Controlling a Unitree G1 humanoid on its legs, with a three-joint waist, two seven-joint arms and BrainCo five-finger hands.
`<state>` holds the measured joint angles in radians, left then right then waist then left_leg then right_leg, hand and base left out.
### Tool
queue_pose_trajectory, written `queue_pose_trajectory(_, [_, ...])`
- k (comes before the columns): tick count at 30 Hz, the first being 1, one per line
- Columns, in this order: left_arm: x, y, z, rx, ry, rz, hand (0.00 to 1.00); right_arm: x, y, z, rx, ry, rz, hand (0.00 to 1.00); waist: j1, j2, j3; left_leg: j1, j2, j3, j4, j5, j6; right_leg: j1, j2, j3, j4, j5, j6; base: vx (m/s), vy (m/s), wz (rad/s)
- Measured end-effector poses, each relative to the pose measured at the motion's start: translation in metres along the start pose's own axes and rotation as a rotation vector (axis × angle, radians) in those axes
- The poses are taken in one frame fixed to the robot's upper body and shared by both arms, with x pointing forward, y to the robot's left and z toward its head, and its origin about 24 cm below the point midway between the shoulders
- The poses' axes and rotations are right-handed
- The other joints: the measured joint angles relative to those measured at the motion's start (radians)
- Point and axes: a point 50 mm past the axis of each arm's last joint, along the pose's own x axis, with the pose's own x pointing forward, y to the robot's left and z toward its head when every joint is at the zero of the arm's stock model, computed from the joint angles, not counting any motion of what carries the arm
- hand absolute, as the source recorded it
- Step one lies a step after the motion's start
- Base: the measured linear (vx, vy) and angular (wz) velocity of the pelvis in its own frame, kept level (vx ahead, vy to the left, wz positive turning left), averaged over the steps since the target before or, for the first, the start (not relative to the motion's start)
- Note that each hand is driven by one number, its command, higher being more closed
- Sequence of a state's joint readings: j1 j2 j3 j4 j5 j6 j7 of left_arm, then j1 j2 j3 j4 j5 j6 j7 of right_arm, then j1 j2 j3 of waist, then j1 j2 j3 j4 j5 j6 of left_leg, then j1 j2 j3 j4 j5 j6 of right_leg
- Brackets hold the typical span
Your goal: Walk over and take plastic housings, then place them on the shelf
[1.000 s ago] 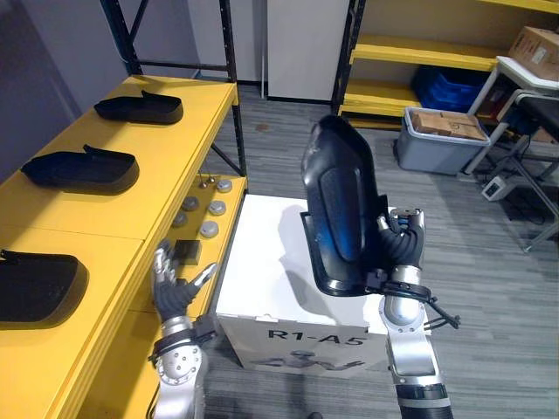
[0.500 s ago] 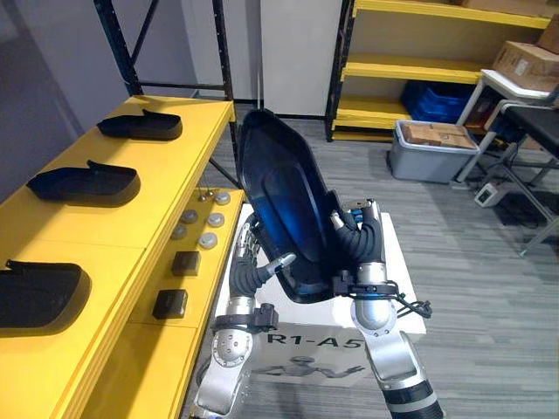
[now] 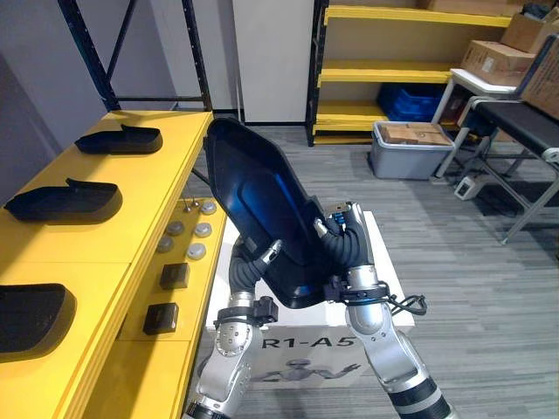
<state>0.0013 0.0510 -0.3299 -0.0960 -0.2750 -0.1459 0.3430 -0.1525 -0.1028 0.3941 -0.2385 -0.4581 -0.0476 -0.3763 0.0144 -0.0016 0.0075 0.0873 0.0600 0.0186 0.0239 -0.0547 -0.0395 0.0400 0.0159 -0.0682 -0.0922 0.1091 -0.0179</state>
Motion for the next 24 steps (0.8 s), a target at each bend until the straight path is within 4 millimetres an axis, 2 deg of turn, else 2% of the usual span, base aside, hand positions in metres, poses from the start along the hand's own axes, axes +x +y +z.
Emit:
queue_pose_trajectory(4, [0.001, 0.0, 0.001, 0.002, 0.0, 0.001, 1.0, -0.002, 0.0, 0.002, 0.013, -0.013, -0.003, 1.0, -0.002, 0.002, -0.002, 0.0, 0.0, 0.001, 0.002, 0.0, 0.0, 0.0, 0.0, 0.0, 0.0, 0.001, -0.002, 0.0, 0.0, 0.0])
queue_pose_trajectory(5, [0.001, 0.0, 0.001, 0.003, 0.002, 0.002, 1.0, -0.003, 0.0, 0.002, 0.015, -0.011, -0.003, 0.0, -0.002, 0.003, -0.003, 0.0, 0.001, 0.001, 0.002, 0.0, 0.0, 0.001, 0.0, 0.0, 0.0, 0.001, -0.002, 0.0, 0.0, 0.0])
queue_pose_trajectory(14, [0.003, 0.006, 0.002, 0.012, 0.0, 0.021, 1.0, -0.011, 0.001, -0.002, 0.061, 0.017, 0.019, 0.0, -0.008, 0.008, -0.009, 0.0, 0.001, 0.004, 0.003, 0.0, 0.0, 0.001, 0.0, 0.0, 0.0, 0.001, -0.002, 0.0, 0.0, 0.0])
queue_pose_trajectory(17, [0.004, 0.005, 0.004, 0.05, -0.017, -0.001, 1.0, -0.014, -0.007, -0.007, 0.098, 0.047, 0.009, 0.0, -0.004, 0.007, -0.01, 0.002, 0.001, 0.006, 0.002, 0.0, 0.0, 0.002, 0.001, 0.001, 0.0, 0.001, -0.002, 0.0, 0.0, 0.0])
queue_pose_trajectory(21, [0.006, 0.001, 0.008, 0.073, -0.041, -0.046, 1.0, -0.013, -0.033, -0.002, 0.155, 0.014, -0.031, 0.0, -0.002, 0.007, -0.01, 0.004, 0.001, 0.008, 0.002, -0.001, 0.0, 0.003, 0.002, 0.003, 0.0, 0.001, -0.001, 0.0, 0.0, 0.0])
queue_pose_trajectory(24, [0.007, -0.01, 0.017, 0.07, -0.09, -0.1, 1.0, -0.01, -0.062, 0.007, 0.234, -0.064, -0.068, 0.0, -0.003, 0.007, -0.009, 0.004, 0.001, 0.015, 0.001, -0.002, 0.001, 0.0, 0.003, 0.01, 0.0, -0.003, 0.005, 0.0, 0.0, -0.05])
